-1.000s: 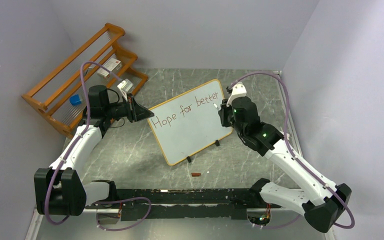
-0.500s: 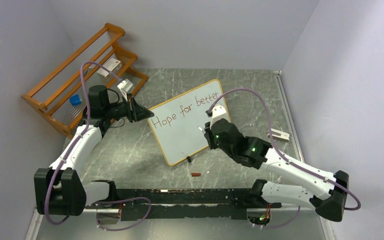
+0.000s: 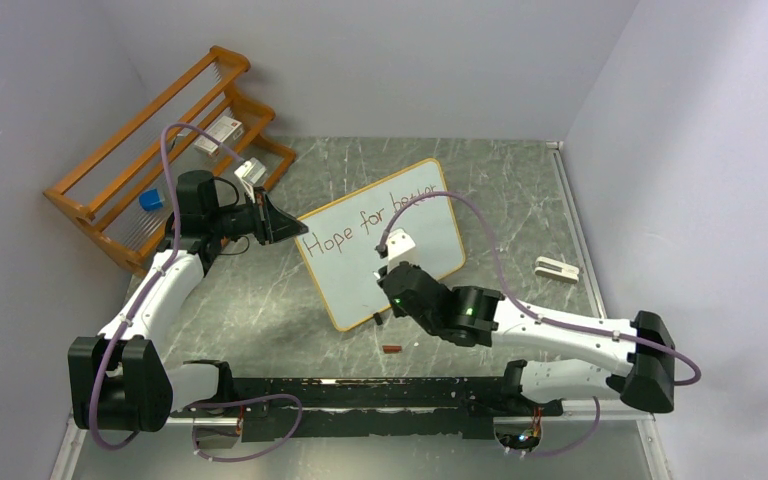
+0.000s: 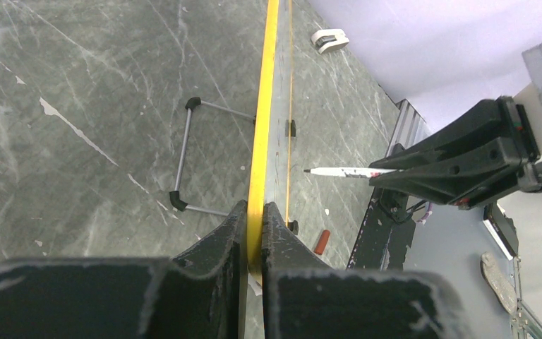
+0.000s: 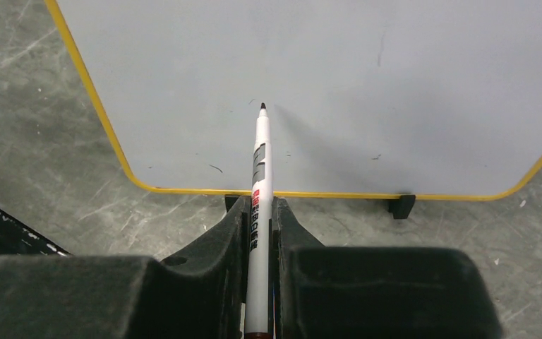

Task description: Write a sentence on the whiteboard

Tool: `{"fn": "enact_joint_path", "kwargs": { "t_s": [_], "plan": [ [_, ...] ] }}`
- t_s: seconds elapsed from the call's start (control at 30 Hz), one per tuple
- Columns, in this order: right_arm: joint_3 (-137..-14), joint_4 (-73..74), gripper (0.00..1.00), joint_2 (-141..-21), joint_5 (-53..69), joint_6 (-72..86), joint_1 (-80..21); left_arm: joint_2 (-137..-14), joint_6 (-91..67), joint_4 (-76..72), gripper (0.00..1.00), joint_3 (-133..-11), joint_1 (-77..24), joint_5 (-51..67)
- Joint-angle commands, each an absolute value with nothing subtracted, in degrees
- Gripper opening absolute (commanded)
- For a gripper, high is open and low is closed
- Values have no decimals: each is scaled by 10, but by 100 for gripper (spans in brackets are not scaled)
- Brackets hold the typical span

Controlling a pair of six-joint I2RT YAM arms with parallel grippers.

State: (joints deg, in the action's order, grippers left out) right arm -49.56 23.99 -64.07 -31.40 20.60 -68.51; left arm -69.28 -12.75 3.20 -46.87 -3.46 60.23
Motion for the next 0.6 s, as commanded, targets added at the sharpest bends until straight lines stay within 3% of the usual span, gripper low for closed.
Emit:
{"fn": "enact_joint_path", "kwargs": {
  "t_s": [0.0,0.57],
  "plan": [
    [-512,204,0,-663,-352,210,-709,-709,-90,81,5,-451,-44,550],
    [-558,211,0,-731,-447,206,-762,-711,-90,81,5,-451,-44,552]
  ]
}}
